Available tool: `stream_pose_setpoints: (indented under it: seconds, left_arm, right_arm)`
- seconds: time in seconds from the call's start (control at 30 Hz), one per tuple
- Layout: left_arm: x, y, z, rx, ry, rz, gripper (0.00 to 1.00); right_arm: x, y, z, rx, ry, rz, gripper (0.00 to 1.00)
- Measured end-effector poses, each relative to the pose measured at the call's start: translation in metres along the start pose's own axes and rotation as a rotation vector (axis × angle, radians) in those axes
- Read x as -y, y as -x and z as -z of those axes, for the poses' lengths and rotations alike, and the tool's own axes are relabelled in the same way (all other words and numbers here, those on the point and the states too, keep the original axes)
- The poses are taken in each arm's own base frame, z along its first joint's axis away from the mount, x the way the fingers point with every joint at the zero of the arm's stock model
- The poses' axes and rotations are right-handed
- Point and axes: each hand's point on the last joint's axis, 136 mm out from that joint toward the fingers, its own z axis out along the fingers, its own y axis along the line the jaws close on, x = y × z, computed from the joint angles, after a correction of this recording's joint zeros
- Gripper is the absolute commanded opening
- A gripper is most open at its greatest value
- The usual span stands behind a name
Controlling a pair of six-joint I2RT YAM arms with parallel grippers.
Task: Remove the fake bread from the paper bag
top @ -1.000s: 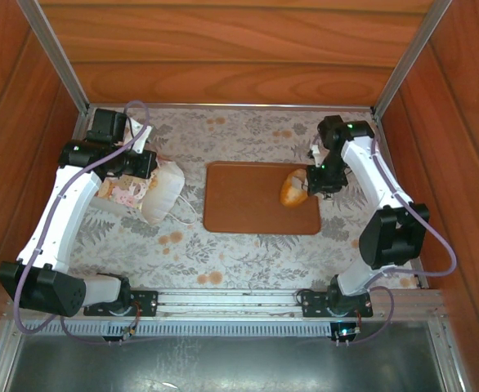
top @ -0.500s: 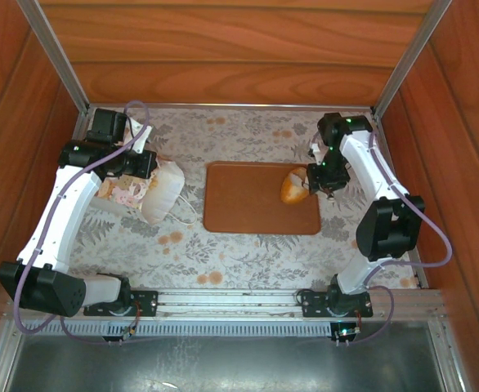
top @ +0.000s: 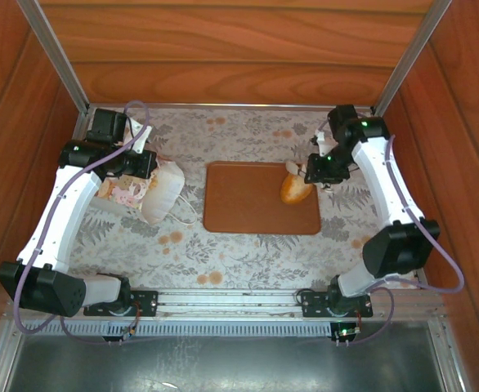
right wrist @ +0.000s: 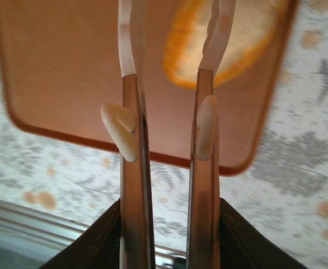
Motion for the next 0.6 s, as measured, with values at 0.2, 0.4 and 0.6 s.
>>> stream_pose_setpoints:
  seconds: [0.2, 0.4, 0.6]
  left_arm:
    - [0.000, 0.000, 0.000, 0.000, 0.000, 0.001, 0.00]
    - [0.000, 0.000, 0.000, 0.000, -0.001, 0.002, 0.00]
    - [0.000, 0.000, 0.000, 0.000, 0.000, 0.003, 0.00]
  right_arm:
    - [-0.029, -0.003, -0.018, -0.003, 0.167, -0.056, 0.39]
    - [-0.026, -0.009, -0.057, -0.102, 0.169, -0.117, 0.39]
    - [-0.015, -0.016, -0.069, -0.149, 0.120, -0.144, 0.39]
